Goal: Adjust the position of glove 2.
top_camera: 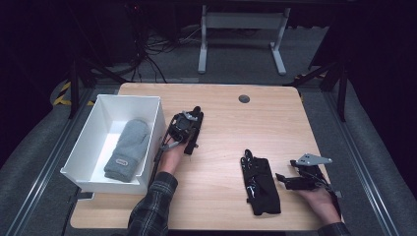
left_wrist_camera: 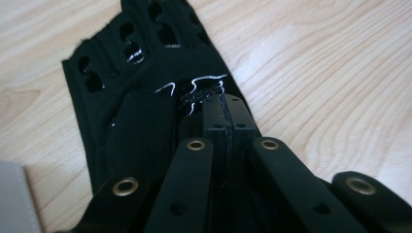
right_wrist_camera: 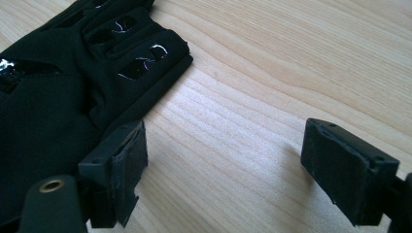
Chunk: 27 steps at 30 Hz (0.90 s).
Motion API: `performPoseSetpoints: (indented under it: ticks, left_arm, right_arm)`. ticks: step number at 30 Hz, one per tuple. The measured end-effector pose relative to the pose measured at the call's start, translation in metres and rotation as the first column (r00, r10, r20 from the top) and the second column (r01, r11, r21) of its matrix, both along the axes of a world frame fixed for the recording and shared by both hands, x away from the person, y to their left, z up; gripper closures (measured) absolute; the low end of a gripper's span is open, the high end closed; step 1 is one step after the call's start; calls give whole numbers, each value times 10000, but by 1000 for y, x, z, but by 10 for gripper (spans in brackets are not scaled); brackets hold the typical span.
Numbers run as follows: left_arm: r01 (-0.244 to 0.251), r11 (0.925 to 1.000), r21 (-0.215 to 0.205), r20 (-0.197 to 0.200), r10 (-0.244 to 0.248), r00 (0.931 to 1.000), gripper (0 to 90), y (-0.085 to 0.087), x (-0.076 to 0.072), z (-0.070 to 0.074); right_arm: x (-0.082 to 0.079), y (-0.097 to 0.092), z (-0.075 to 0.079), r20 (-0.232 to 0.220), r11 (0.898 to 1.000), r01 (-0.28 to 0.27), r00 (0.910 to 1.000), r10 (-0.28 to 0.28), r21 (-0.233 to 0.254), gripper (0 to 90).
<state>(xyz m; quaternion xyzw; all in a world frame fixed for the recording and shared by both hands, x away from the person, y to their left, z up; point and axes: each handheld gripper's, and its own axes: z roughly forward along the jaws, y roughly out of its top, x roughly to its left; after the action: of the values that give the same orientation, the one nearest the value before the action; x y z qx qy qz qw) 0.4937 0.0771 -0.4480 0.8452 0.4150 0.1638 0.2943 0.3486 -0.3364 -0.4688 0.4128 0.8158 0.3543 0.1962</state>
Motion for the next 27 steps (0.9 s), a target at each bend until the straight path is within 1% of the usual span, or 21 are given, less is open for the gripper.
performPoseSetpoints:
  ticks: [1,2,3,5,7,8,9,11,12,14,16,17,18,19,20,22,23,24,25,26,27]
  left_arm:
    - [9,10000,38,-125,-8,9999,899,0,0,-3]
    - [27,10000,4,-136,-27,9999,899,-1,0,-6]
    - [11,10000,-33,-48,-11,10000,900,0,-1,-6]
    - [73,9999,-102,-110,-74,9999,900,0,-3,-6]
    - [224,9997,-77,-205,-226,9995,900,-1,-7,-6]
    - [323,9994,-77,-250,-325,9992,900,-2,-9,-5]
    - [364,9991,-195,-385,-371,9986,900,-3,-12,-5]
    - [541,9980,-325,-536,-558,9970,900,-4,-17,-5]
    - [610,9973,-410,-565,-632,9964,900,-5,-20,-5]
    - [791,9959,-445,-652,-819,9945,900,-8,-27,-5]
    - [1063,9933,-465,-762,-1096,9911,900,-11,-35,-4]
    - [1063,9933,-465,-762,-1096,9911,900,-11,-35,-4]
    - [1328,9898,-507,-838,-1367,9871,900,-14,-42,-4]
    - [1471,9877,-526,-853,-1512,9848,900,-17,-48,-4]
    - [1471,9877,-526,-853,-1512,9848,900,-17,-48,-4]
    - [1748,9832,-519,-975,-1792,9790,900,-20,-56,-3]
    - [1870,9810,-521,-968,-1913,9767,900,-22,-61,-3]
    - [2047,9776,-481,-989,-2086,9730,900,-24,-65,-3]
    - [2058,9776,-438,-860,-2090,9741,900,-26,-68,-4]
    - [2183,9750,-411,-990,-2214,9701,900,-26,-71,-3]
    - [2170,9753,-413,-852,-2198,9718,900,-28,-74,-4]
  right_arm:
    - [0,0,0,0,10000,-4,10000,4,-2,176]
    - [0,0,0,-2,10000,-6,10000,6,-3,175]
    - [0,0,0,-4,10000,-15,10000,15,11,175]
    - [0,0,0,-2,10000,-10,10000,10,-2,175]
    - [0,0,0,1,10000,-9,10000,9,-16,175]
    - [0,0,0,-1,10000,-8,10000,8,-16,174]
    - [0,0,0,-1,10000,-9,10000,9,-18,174]
    - [0,0,0,-1,10000,-8,10000,8,-16,174]
    - [0,0,0,-2,10000,-6,10000,6,-15,174]
    - [0,0,0,-1,10000,-9,10000,9,-19,174]
    - [0,0,0,0,10000,-8,10000,8,-21,174]
    - [0,0,0,0,10000,-13,10000,13,-27,174]
    - [0,0,0,0,10000,-14,10000,14,-28,174]
    - [0,0,0,-6,10000,-13,10000,13,-25,174]
    - [0,0,0,3,10000,-15,10000,15,-30,174]
    - [0,0,0,2,10000,-17,10000,17,-33,174]
    - [0,0,0,2,10000,-17,10000,17,-35,174]
    - [0,0,0,2,10000,-16,10000,16,-36,173]
    - [0,0,0,4,10000,-12,10000,12,-39,173]
    - [0,0,0,-6,10000,-17,10000,17,-17,173]
    - [0,0,0,0,10000,-12,10000,12,-20,173]
